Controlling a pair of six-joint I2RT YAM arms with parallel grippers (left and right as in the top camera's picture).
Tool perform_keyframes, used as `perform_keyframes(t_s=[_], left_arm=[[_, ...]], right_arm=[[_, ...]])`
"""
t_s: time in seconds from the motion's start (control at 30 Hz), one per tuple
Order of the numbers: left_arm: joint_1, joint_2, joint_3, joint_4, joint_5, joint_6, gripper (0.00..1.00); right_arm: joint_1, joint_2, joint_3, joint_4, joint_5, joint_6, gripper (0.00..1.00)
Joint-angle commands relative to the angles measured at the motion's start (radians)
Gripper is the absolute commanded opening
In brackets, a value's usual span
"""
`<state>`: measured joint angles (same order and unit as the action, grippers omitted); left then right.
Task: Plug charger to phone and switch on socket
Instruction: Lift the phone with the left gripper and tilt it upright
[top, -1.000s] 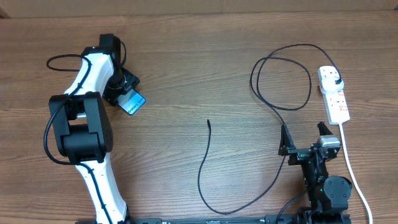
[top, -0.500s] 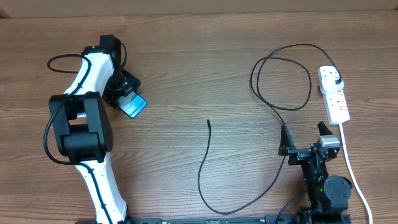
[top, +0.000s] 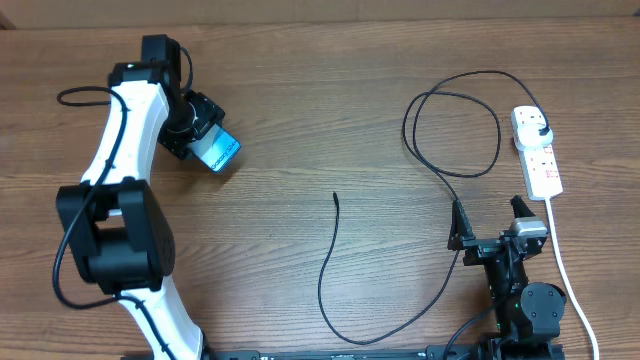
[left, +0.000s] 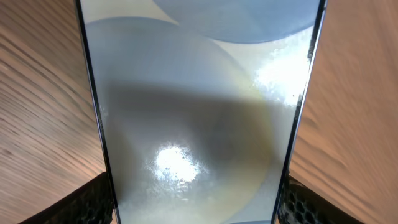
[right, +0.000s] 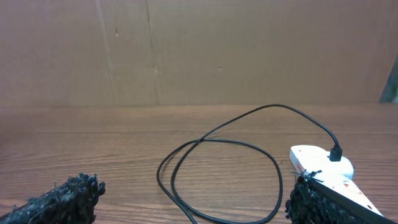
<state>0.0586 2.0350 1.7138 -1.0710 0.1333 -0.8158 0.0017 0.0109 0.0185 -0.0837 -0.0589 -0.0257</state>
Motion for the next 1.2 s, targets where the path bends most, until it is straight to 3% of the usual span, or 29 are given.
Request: perform_keyframes(t_s=[0.0,0.27,0.43,0.73,1.17], left_arm=[[-0.007,-0.072,0.024,-0.002,0.197,0.002,0.05],[-0.015,-0.079,0.024,-0.045,0.59,-0.072,0.04],[-0.026,-0.079,0.024,-0.113,0.759,-0.079,0.04],[-0.027,-0.079,0.024,-0.294,0.938,-0.052,0.04],[-0.027,-0.079,0.024,-0.318,1.086,-0.051,0.04]], right_arm=[[0.005,-0.008,-0.01,0.002,0.013,0.002,1.0],[0.005,-0.008,-0.011,0.002,0.013,0.002,1.0],[0.005,-0.008,-0.011,0.002,0.013,0.002,1.0],[0.005,-0.008,-0.01,0.002,0.013,0.002,1.0],[0.005,-0.008,-0.01,0.002,0.013,0.002,1.0]])
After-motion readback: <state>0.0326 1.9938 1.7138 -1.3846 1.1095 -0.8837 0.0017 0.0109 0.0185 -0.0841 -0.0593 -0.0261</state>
